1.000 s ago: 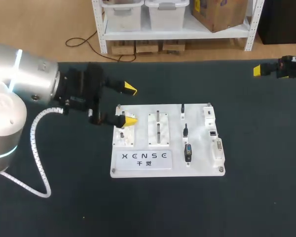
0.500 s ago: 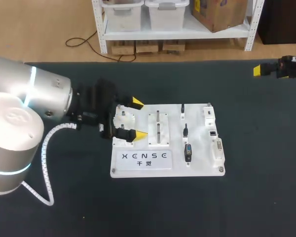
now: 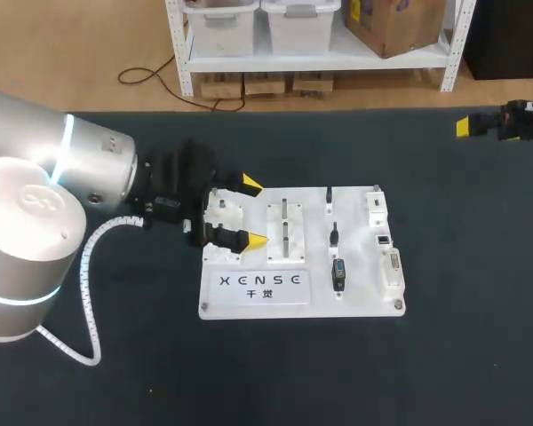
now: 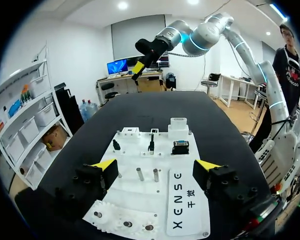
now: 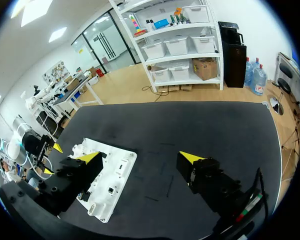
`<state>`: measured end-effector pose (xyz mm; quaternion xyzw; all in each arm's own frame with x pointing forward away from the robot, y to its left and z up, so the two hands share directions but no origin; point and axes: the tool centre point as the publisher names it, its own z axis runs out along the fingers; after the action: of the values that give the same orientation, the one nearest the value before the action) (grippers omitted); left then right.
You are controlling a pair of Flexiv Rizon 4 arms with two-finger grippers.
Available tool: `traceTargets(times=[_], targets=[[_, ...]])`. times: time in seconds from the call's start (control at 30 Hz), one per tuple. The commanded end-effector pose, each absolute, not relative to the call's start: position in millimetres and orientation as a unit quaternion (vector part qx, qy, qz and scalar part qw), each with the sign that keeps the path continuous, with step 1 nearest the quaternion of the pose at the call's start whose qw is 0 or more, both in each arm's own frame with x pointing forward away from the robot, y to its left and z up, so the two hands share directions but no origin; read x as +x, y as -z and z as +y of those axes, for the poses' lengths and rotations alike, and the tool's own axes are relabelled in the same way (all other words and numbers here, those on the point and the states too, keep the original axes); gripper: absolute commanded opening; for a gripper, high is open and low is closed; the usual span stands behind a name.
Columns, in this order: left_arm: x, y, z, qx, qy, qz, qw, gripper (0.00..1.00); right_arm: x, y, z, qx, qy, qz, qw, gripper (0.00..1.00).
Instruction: Insert the Ethernet cable into its matching sockets.
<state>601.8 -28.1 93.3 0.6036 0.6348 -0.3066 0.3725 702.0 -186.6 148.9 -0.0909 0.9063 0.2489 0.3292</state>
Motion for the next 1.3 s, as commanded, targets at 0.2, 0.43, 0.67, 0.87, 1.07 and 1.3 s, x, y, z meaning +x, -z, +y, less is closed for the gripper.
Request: traceTargets(times=[0.2,0.43,0.67,0.87,1.07,1.3], targets=[[603,-92,-28,0.604,0.307,0.634,0.373,1.00,701,-149,-186,-0.090,-0.248,0.907,0.329,1.00],[603,-92,-28,0.604,0.307,0.634,0.373,1.00,689,-147,-139,-0.068,-0.201,0.928,0.307,1.00],[603,-92,-28,0.604,0.307,0.634,0.373,1.00,673,-146,-82,-0.089,-0.151,0.951,0.256,1.00],[603,-92,-28,0.604,0.307,0.634,0.373,1.00,665,-136,-37,-0.092,-0.105,0.971,0.194,1.00],[603,-92,-28,0.604,0.307,0.634,0.373,1.00,656,-118,-7,-0.082,-0.060,0.983,0.153,1.00],[603,-92,-28,0.604,0.307,0.634,0.373,1.00,645,-93,3,-0.047,-0.014,0.990,0.131,1.00]])
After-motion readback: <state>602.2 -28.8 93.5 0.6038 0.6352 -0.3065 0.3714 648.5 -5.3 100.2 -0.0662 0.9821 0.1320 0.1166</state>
